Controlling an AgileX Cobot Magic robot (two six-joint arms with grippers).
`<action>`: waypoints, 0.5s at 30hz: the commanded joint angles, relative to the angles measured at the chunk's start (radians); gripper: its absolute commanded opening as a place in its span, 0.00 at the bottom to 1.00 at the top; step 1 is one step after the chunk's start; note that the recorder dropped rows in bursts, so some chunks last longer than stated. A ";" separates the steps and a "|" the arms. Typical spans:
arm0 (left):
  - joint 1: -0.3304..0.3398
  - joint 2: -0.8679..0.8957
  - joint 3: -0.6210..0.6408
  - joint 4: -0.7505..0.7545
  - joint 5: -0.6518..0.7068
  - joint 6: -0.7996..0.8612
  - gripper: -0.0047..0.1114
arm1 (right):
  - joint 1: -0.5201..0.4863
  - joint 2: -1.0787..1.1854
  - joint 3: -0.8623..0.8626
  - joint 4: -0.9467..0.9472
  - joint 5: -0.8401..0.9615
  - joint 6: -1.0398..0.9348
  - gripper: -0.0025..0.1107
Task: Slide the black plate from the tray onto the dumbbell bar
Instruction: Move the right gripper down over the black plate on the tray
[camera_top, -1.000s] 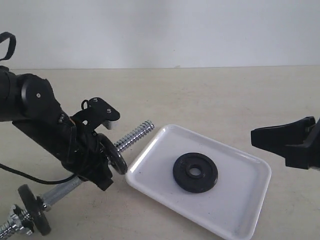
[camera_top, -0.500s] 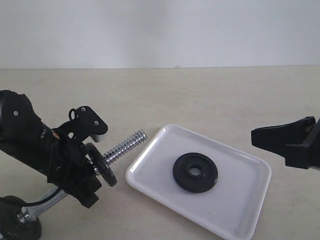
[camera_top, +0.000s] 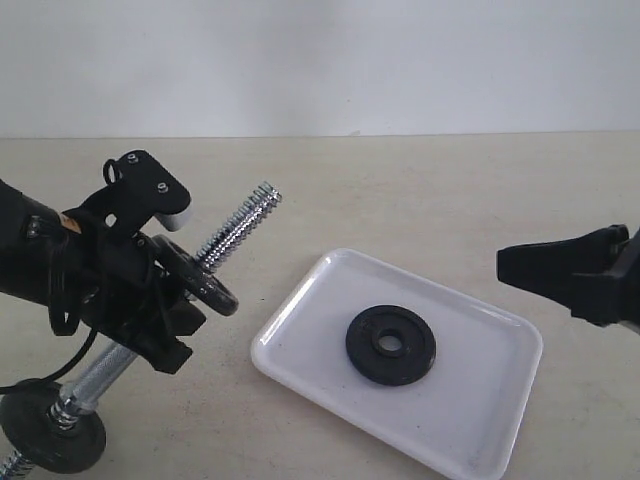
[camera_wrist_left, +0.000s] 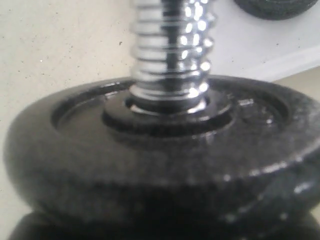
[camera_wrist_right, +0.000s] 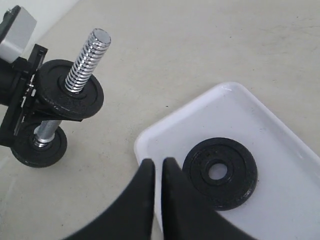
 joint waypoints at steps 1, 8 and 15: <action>-0.001 -0.048 -0.022 -0.068 -0.077 0.000 0.08 | 0.001 0.002 0.002 0.036 -0.006 -0.006 0.14; -0.001 -0.048 -0.022 -0.068 -0.073 0.000 0.08 | 0.001 0.002 -0.004 0.085 -0.006 -0.027 0.77; -0.001 -0.048 -0.022 -0.068 -0.071 0.000 0.08 | 0.018 0.002 -0.078 -0.023 -0.034 0.024 0.68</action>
